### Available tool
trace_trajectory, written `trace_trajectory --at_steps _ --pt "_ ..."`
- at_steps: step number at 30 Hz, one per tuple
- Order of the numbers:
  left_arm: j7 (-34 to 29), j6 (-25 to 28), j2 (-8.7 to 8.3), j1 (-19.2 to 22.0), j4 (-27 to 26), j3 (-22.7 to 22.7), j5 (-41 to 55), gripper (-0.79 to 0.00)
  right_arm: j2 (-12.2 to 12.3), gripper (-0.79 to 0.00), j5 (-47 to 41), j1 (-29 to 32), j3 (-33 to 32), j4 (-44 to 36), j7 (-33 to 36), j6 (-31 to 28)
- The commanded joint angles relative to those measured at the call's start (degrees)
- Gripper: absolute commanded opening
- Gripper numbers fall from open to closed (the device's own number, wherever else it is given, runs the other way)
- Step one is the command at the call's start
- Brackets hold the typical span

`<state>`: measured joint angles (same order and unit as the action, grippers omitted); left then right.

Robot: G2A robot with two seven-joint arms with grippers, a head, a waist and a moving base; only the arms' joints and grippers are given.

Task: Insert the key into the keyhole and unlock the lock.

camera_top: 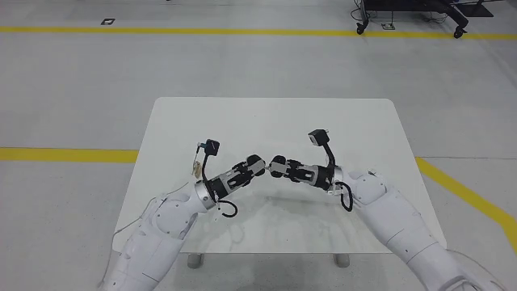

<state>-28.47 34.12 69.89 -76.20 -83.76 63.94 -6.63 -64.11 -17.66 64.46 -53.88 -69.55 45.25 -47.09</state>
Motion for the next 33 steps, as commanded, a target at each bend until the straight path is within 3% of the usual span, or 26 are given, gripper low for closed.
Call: trace_trajectory --at_steps 1,12,25,28,33 --pt "0.5 0.0 -0.05 0.2 0.3 0.4 -0.1 0.0 0.1 -0.785 -0.3 0.0 -0.3 0.0 0.3 -0.1" --pt "2.9 -0.2 -0.3 0.4 1.2 2.4 0.6 0.0 1.2 -0.785 -0.6 1.1 -4.2 -0.6 1.2 -0.9" --pt "3.1 -0.2 -0.3 0.5 0.5 2.5 0.3 0.0 1.2 -0.785 -0.6 1.1 -4.2 -0.6 1.2 -0.9" --pt "1.5 -0.2 -0.59 1.0 -1.3 3.6 1.2 0.0 1.4 -0.785 3.7 0.9 -4.7 -1.7 0.9 -0.1" --pt "-10.7 -5.0 -2.37 5.7 -6.5 9.4 -2.6 0.0 2.0 -0.785 2.2 2.0 -6.4 -3.0 2.3 -4.4"
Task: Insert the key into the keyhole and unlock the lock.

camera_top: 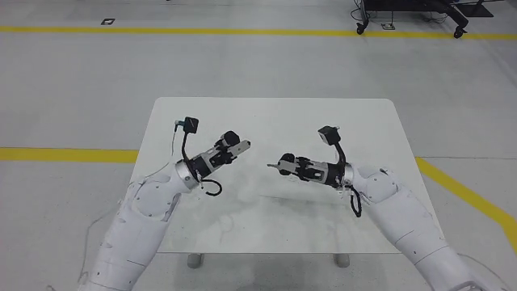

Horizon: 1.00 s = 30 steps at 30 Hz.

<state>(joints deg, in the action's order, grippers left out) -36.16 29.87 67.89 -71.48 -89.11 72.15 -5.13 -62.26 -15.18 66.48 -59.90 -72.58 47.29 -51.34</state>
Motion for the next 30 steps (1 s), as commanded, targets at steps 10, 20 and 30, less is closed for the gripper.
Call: trace_trajectory --at_steps 10,20,30 --pt "-19.8 -10.7 -2.79 5.2 -6.2 6.9 -15.7 0.0 1.4 -0.785 0.8 1.7 -3.5 -2.3 1.3 -4.3" --pt "-16.5 -9.0 -3.19 4.1 -4.7 9.7 -14.6 0.0 1.4 -0.785 0.8 1.7 -3.5 -2.3 1.3 -4.3" --pt "-34.2 -2.2 -6.07 1.6 -11.0 9.8 -37.0 0.0 1.4 -0.785 0.8 1.7 -3.5 -2.3 1.3 -4.3"
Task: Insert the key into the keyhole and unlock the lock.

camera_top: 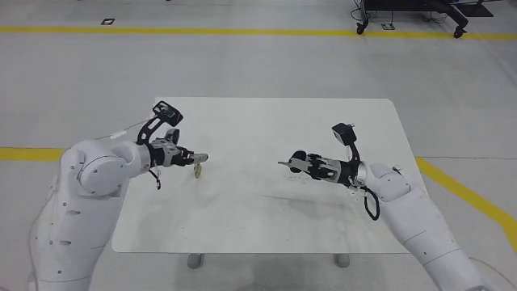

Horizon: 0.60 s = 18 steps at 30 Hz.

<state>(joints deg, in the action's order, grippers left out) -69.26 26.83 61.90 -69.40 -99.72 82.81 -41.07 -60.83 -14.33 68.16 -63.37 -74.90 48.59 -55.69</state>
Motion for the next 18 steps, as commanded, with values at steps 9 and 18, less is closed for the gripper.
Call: trace_trajectory --at_steps 9,18 --pt "1.5 2.0 -0.36 -2.1 3.5 -6.5 -8.8 -0.219 0.0 -0.785 0.0 0.0 0.0 0.0 0.0 0.0" --pt "4.7 -4.1 -0.03 -0.6 8.7 -11.1 -15.5 -0.397 0.0 -0.785 0.0 0.0 0.0 0.0 0.0 0.0"
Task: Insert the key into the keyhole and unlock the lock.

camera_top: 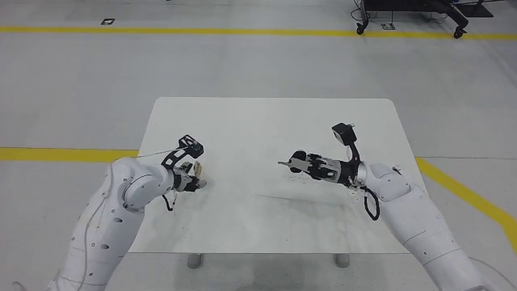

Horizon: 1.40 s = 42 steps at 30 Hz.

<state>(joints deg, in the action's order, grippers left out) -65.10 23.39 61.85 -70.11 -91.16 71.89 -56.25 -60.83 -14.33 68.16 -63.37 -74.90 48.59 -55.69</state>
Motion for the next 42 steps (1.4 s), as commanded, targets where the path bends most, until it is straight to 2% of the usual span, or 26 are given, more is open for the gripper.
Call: trace_trajectory --at_steps 1,3,8,14,17,21,23,34,42 --pt "1.0 -1.3 0.03 0.1 0.2 -0.3 -0.7 -0.403 0.0 -0.785 0.0 0.0 0.0 0.0 0.0 0.0" --pt "2.0 -2.4 0.04 0.0 0.3 -0.2 -0.5 -0.419 0.0 -0.785 0.0 0.0 0.0 0.0 0.0 0.0" --pt "4.4 -6.8 0.09 0.0 0.7 0.0 -1.6 -0.397 0.0 -0.785 0.0 0.0 0.0 0.0 0.0 0.0" --pt "6.6 -9.1 0.5 0.8 2.6 -1.6 -1.3 -0.456 0.0 -0.785 0.0 0.0 0.0 0.0 0.0 0.0" --pt "7.8 -9.5 0.72 1.5 3.9 -2.6 -1.4 -0.585 0.0 -0.785 0.0 0.0 0.0 0.0 0.0 0.0" --pt "8.5 -9.8 1.0 2.7 5.8 -3.9 -1.6 -0.665 0.0 -0.785 0.0 0.0 0.0 0.0 0.0 0.0" --pt "8.7 -10.2 1.1 3.3 6.3 -4.4 -2.0 -0.785 0.0 -0.785 0.0 0.0 0.0 0.0 0.0 0.0" --pt "11.1 -10.8 1.39 4.3 8.1 -5.4 -2.5 -0.785 0.0 -0.785 0.0 0.0 0.0 0.0 0.0 0.0" --pt "16.0 -14.7 1.23 2.1 4.3 -2.7 -0.7 -0.785 0.0 -0.785 0.0 0.0 0.0 0.0 0.0 0.0"
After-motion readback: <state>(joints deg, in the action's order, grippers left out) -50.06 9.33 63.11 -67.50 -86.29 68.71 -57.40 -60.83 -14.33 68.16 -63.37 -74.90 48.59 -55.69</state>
